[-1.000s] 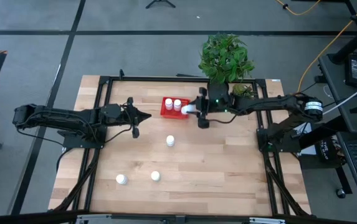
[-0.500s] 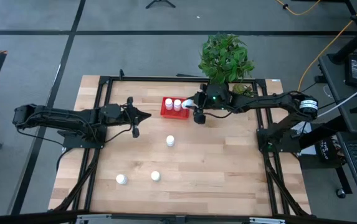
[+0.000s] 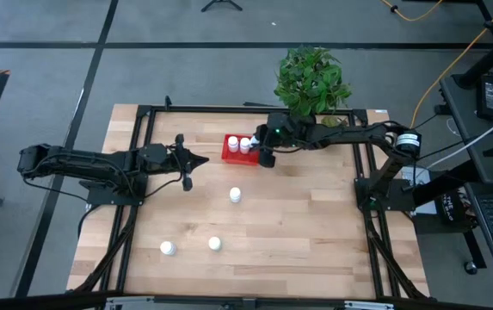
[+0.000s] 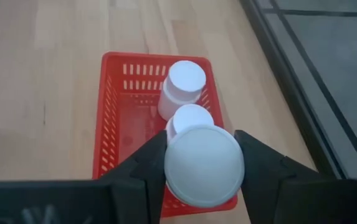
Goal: Pick and place pill bottles into a basket
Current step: Put the white pill bottle into the red bin
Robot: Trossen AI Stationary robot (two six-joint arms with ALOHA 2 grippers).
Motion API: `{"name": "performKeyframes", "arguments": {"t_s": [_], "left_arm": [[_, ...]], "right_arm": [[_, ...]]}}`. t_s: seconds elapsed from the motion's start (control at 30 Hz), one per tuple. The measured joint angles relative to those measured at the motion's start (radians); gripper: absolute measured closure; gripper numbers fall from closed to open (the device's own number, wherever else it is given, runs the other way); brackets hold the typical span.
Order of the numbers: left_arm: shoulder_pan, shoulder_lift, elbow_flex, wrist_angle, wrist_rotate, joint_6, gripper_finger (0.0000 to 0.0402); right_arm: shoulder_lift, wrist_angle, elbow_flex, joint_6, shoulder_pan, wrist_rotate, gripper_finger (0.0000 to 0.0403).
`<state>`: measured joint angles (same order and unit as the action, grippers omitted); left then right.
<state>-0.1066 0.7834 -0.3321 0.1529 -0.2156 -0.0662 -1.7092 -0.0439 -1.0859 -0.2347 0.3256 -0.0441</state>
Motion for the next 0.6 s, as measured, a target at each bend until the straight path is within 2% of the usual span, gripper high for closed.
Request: {"name": "performKeyframes", "arguments": {"t_s": [0.13, 0.6], "left_arm": [[0.000, 0.000, 0.000, 0.000, 0.000, 0.000, 0.0398], [0.000, 0.000, 0.000, 0.001, 0.000, 0.000, 0.0395]], "right_arm": [[-0.010, 0.001, 0.008, 0.044, 0.000, 0.000, 0.0252], [-0.097, 0.057, 0.010, 0.021, 0.009, -0.015, 0.0252]]}}
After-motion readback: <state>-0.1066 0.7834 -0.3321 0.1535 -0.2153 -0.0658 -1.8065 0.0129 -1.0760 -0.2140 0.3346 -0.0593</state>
